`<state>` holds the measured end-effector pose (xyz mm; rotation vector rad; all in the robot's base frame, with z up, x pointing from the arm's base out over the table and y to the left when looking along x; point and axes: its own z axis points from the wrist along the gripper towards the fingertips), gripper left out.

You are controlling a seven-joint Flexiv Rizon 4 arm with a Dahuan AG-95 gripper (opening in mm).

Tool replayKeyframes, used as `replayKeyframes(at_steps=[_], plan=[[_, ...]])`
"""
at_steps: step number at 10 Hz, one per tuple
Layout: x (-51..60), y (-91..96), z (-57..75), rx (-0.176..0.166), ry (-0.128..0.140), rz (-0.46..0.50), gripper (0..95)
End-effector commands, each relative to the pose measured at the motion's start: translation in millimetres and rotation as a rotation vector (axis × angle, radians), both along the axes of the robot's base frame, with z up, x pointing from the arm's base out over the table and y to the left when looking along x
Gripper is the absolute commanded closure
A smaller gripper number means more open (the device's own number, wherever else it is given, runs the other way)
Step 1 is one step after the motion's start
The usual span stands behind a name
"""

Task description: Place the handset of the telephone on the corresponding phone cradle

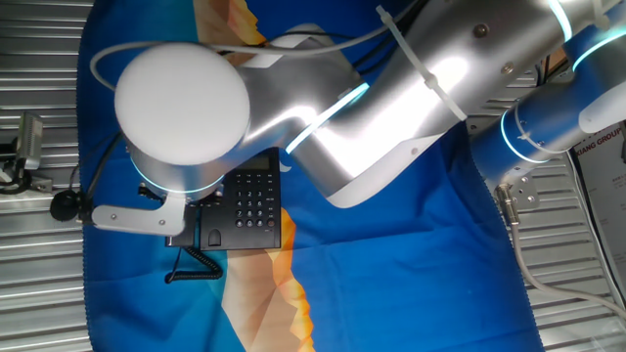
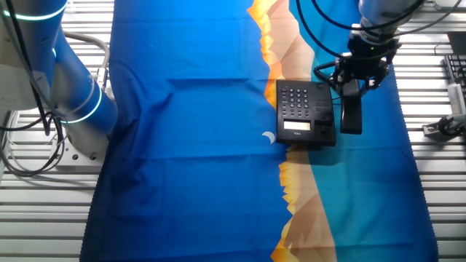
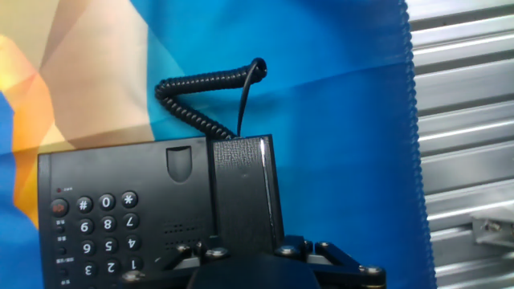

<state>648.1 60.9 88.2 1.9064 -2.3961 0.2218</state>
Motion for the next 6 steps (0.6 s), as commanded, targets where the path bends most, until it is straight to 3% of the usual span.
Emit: replayKeyframes(at_steps=[1,6], plan=[[-0.4,-0.1,0.3,0.012,-0.005,0.008,95.0],[-0.4,-0.1,0.3,0.020,0.017,0.044,95.0]])
